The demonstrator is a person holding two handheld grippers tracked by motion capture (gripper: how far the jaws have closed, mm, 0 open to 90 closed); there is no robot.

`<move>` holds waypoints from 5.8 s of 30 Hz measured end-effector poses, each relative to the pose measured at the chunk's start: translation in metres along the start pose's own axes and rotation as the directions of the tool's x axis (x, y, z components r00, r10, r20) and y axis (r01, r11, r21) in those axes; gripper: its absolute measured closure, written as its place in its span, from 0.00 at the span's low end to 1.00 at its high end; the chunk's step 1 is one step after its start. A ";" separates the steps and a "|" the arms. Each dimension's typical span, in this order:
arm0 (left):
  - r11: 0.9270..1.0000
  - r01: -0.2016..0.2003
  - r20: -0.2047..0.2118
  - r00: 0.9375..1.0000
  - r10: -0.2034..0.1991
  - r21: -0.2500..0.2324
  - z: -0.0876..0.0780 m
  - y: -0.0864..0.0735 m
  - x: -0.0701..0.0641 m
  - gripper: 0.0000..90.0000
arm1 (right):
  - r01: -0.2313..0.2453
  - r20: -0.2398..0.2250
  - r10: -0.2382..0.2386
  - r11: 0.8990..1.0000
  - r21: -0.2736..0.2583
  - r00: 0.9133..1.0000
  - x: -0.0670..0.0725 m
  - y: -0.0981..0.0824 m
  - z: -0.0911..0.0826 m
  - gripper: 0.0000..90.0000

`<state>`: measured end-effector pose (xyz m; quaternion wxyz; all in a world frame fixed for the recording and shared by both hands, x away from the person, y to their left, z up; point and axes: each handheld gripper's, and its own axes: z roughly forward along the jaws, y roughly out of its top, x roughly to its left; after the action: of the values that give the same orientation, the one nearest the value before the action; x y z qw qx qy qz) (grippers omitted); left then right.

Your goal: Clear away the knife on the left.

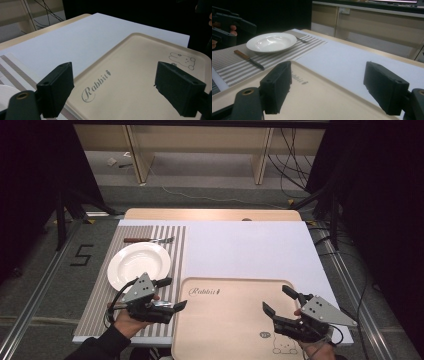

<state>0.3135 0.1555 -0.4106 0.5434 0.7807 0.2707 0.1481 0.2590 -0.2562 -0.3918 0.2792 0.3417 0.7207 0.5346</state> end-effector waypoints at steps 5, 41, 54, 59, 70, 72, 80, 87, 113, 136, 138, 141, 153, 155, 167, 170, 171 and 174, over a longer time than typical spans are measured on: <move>1.000 -0.004 -0.003 1.000 0.004 0.017 0.001 0.000 0.001 0.17 | 0.001 0.002 -0.001 1.000 0.003 1.000 0.000 -0.001 0.000 0.26; 0.810 -0.085 -0.036 0.991 0.129 0.581 -0.007 -0.032 0.040 0.19 | 0.009 -0.001 -0.009 1.000 0.000 1.000 0.002 0.001 -0.002 0.26; 0.736 -0.110 -0.006 0.988 0.153 0.668 -0.004 -0.043 0.045 0.19 | 0.014 -0.002 -0.014 1.000 0.001 1.000 0.003 0.001 -0.002 0.26; 0.710 -0.104 -0.019 0.986 0.164 0.696 -0.007 -0.048 0.051 0.19 | 0.016 -0.002 -0.016 1.000 0.002 1.000 0.003 0.001 -0.002 0.26; 0.689 -0.068 -0.050 0.987 0.151 0.722 -0.007 -0.056 0.063 0.18 | 0.017 -0.006 -0.017 1.000 0.005 1.000 0.004 0.001 -0.002 0.26; 0.682 -0.071 -0.046 0.987 0.152 0.728 -0.006 -0.058 0.063 0.18 | 0.018 -0.007 -0.018 1.000 0.006 1.000 0.004 0.001 -0.002 0.26; 0.672 -0.076 -0.049 0.985 0.165 0.737 -0.001 -0.060 0.065 0.18 | 0.021 -0.009 -0.021 1.000 0.004 1.000 0.004 0.000 -0.001 0.26; 0.677 -0.018 -0.063 0.994 0.095 0.736 -0.001 -0.062 0.074 0.15 | 0.025 -0.009 -0.025 1.000 0.009 1.000 0.005 0.000 -0.001 0.26; 0.601 0.136 -0.160 0.987 -0.014 0.787 -0.013 -0.056 0.091 0.58 | 0.023 -0.006 -0.023 1.000 0.011 1.000 0.004 0.000 -0.001 0.26; 0.570 0.147 -0.169 0.986 -0.015 0.808 -0.015 -0.053 0.095 0.85 | 0.027 -0.010 -0.027 1.000 0.011 1.000 0.005 0.000 -0.001 0.27; 0.569 0.146 -0.171 0.985 -0.010 0.809 -0.014 -0.053 0.094 0.85 | 0.028 -0.010 -0.027 1.000 0.012 1.000 0.005 0.000 -0.001 0.27; 0.566 0.135 -0.164 0.986 0.001 0.813 -0.014 -0.053 0.093 0.85 | 0.029 -0.010 -0.029 0.999 0.014 1.000 0.005 0.000 -0.001 0.27; 0.624 0.117 -0.148 0.989 -0.003 0.773 -0.016 -0.034 0.081 0.85 | 0.028 -0.008 -0.028 0.999 0.016 1.000 0.004 0.000 -0.001 0.27; 0.641 0.117 -0.133 0.991 -0.024 0.758 -0.016 -0.032 0.078 0.85 | 0.026 -0.007 -0.025 1.000 0.012 1.000 0.004 0.000 -0.001 0.27; 0.772 0.127 -0.069 0.992 -0.107 0.623 -0.006 -0.018 0.061 0.85 | 0.025 -0.006 -0.025 1.000 0.010 1.000 0.004 0.000 -0.001 0.27; 0.803 0.119 -0.036 0.992 -0.120 0.584 0.000 -0.013 0.052 0.85 | 0.028 -0.008 -0.027 1.000 0.014 1.000 0.004 0.000 -0.001 0.27; 0.812 0.128 -0.024 0.990 -0.139 0.569 0.002 -0.011 0.050 0.85 | 0.027 -0.008 -0.027 1.000 0.015 1.000 0.005 0.000 -0.001 0.27; 0.822 0.141 -0.002 0.986 -0.168 0.552 0.007 -0.009 0.045 0.85 | 0.026 -0.008 -0.025 1.000 0.009 1.000 0.004 0.000 -0.001 0.27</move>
<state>0.3509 0.1791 -0.4246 0.3127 0.8825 0.3513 0.0012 0.2557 -0.2534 -0.3919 0.2818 0.3318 0.7284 0.5290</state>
